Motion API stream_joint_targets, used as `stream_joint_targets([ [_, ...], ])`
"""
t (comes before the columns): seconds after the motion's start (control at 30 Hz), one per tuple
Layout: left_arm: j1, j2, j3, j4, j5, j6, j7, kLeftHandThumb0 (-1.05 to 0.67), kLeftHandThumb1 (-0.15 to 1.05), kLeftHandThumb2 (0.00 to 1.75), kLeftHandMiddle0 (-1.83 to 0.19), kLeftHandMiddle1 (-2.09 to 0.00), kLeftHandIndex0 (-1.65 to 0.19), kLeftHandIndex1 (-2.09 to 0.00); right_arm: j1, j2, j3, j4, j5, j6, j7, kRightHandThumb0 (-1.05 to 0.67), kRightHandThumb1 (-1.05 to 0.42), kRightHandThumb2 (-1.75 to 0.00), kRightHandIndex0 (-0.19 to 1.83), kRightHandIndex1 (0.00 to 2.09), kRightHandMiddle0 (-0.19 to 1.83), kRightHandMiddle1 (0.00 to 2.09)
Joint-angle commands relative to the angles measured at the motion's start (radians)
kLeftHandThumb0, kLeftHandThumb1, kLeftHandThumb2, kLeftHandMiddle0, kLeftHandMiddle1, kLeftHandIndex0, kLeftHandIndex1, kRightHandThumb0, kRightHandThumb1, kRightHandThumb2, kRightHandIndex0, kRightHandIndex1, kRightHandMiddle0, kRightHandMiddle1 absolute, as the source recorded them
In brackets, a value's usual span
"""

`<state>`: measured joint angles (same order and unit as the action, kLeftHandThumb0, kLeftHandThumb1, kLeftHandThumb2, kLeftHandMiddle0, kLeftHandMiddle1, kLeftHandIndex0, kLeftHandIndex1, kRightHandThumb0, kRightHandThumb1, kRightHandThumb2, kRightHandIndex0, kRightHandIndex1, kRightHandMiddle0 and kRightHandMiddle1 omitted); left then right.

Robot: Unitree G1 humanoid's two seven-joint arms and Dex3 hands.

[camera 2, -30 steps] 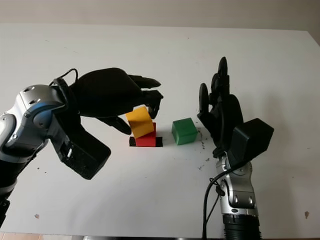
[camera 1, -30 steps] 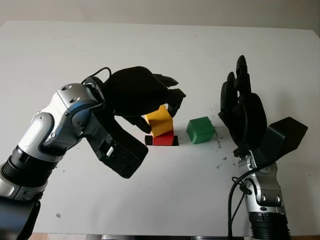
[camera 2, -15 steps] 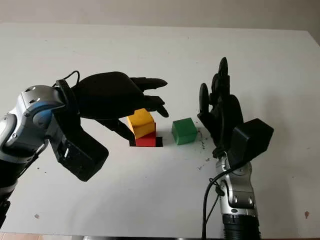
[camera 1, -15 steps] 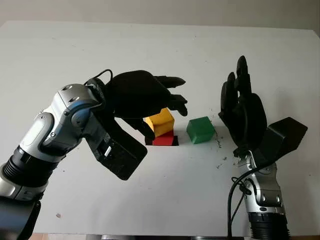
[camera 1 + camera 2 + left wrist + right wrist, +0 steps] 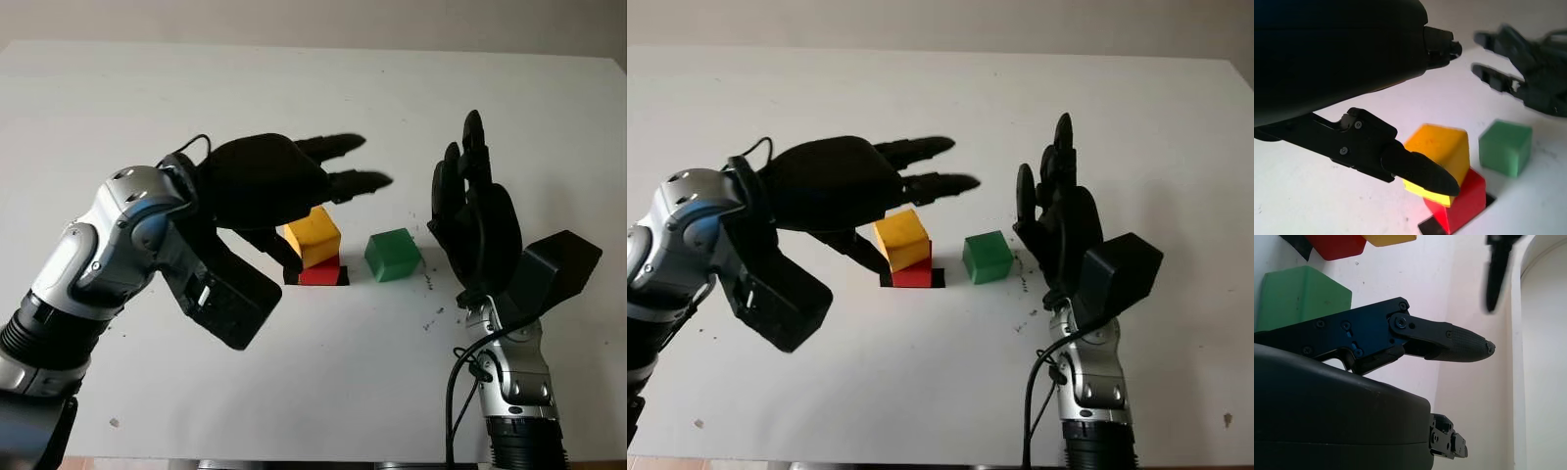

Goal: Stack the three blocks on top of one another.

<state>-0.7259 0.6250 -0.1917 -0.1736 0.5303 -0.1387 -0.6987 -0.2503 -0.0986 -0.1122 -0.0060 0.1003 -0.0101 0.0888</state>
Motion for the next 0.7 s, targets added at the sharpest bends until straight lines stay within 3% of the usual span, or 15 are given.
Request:
stream_joint_targets([
  [0.0, 0.013, -0.012, 0.062, -0.021, -0.052, 0.049, 0.024, -0.84, 1.02, 0.10, 0.19, 0.00, 0.19, 0.00, 0.007, -0.014, -0.005, -0.034, 0.003, 0.018, 0.001, -0.73, -1.05, -0.59, -0.19, 0.00, -0.19, 0.00],
  [0.07, 0.032, -0.019, 0.116, -0.024, -0.125, 0.083, 0.046, -0.90, 1.04, 0.12, 0.19, 0.00, 0.19, 0.00, 0.003, -0.020, -0.011, -0.044, 0.008, 0.031, 0.006, -0.72, -1.05, -0.58, -0.19, 0.00, -0.19, 0.00],
  [0.17, 0.067, -0.021, 0.192, -0.024, -0.249, 0.117, 0.061, -0.90, 1.05, 0.37, 0.19, 0.00, 0.19, 0.00, -0.007, -0.038, -0.018, -0.051, 0.013, 0.037, 0.022, -0.71, -1.05, -0.58, -0.19, 0.00, -0.19, 0.00],
  [0.27, 0.142, -0.124, 0.282, -0.043, -0.350, 0.165, 0.201, -0.88, 1.05, 0.58, 0.19, 0.00, 0.19, 0.00, -0.036, -0.102, -0.022, -0.074, -0.026, 0.036, 0.039, -0.67, -1.05, -0.51, -0.19, 0.00, -0.19, 0.00],
  [0.33, 0.173, -0.163, 0.312, -0.053, -0.393, 0.188, 0.266, -0.87, 1.05, 0.64, 0.19, 0.00, 0.19, 0.00, -0.057, -0.150, -0.023, -0.084, -0.058, 0.026, 0.056, -0.72, -1.05, -0.36, -0.19, 0.00, -0.19, 0.00],
  [0.37, 0.184, -0.173, 0.324, -0.056, -0.412, 0.195, 0.286, -0.83, 1.05, 0.66, 0.19, 0.00, 0.19, 0.00, -0.066, -0.185, -0.018, -0.092, -0.084, 0.027, 0.069, -0.75, -1.04, -0.24, -0.19, 0.00, -0.17, 0.02],
  [0.47, 0.217, -0.246, 0.368, -0.064, -0.493, 0.233, 0.370, -0.79, 1.05, 0.62, 0.19, 0.00, 0.19, 0.00, -0.091, -0.288, -0.015, -0.159, -0.147, 0.098, 0.118, -0.78, -0.97, -0.07, -0.18, 0.01, -0.08, 0.07],
  [0.67, 0.292, -0.292, 0.422, -0.005, -0.615, 0.226, 0.423, -0.78, 1.05, 0.65, 0.19, 0.00, 0.19, 0.00, -0.122, -0.483, 0.003, -0.292, -0.270, 0.191, 0.256, -0.77, -0.84, -0.03, -0.08, 0.07, 0.17, 0.15],
])
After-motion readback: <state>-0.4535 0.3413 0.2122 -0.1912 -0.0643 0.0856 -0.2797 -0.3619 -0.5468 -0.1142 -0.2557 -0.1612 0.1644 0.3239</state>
